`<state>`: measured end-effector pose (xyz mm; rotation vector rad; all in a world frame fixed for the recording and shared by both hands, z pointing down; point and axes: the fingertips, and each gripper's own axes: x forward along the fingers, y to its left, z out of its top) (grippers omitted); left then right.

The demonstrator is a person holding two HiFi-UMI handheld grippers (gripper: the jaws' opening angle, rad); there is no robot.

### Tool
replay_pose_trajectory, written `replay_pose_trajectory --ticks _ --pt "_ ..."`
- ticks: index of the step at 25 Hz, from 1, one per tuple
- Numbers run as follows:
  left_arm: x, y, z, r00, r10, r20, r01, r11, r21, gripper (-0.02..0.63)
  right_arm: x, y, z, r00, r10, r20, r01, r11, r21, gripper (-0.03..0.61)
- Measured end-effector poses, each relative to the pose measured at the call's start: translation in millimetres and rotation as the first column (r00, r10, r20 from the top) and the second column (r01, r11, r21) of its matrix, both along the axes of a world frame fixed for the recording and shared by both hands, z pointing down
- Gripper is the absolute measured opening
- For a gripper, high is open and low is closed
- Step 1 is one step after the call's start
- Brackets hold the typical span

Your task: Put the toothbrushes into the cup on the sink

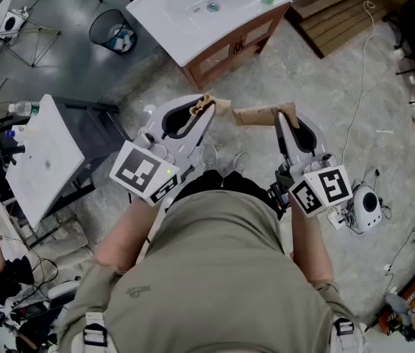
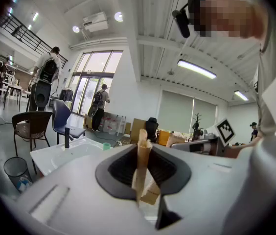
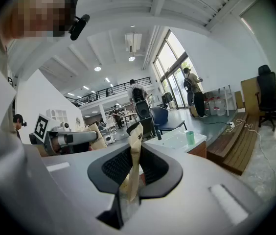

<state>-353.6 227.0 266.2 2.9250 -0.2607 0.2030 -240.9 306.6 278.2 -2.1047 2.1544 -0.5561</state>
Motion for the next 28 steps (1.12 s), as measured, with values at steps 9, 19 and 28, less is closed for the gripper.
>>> replay_pose_trajectory --ticks 9,19,28 --pt "18.3 11.4 1.3 1.0 -0.014 0.007 0.014 1.0 0.001 0.049 20.1 11.0 2.6 1.0 -0.004 0.028 0.004 1.0 0.003 0.048" --pt "52.4 43.4 -3.5 0.999 -0.037 0.009 0.037 0.999 0.022 0.049 58.3 41.9 -0.1 0.999 -0.025 0.026 0.025 0.999 0.021 0.048" --pt "73.6 61.0 -1.5 0.998 -0.061 0.023 0.06 0.998 0.028 0.049 90.5 62.2 8.6 0.999 -0.021 0.045 0.02 0.999 0.025 0.048"
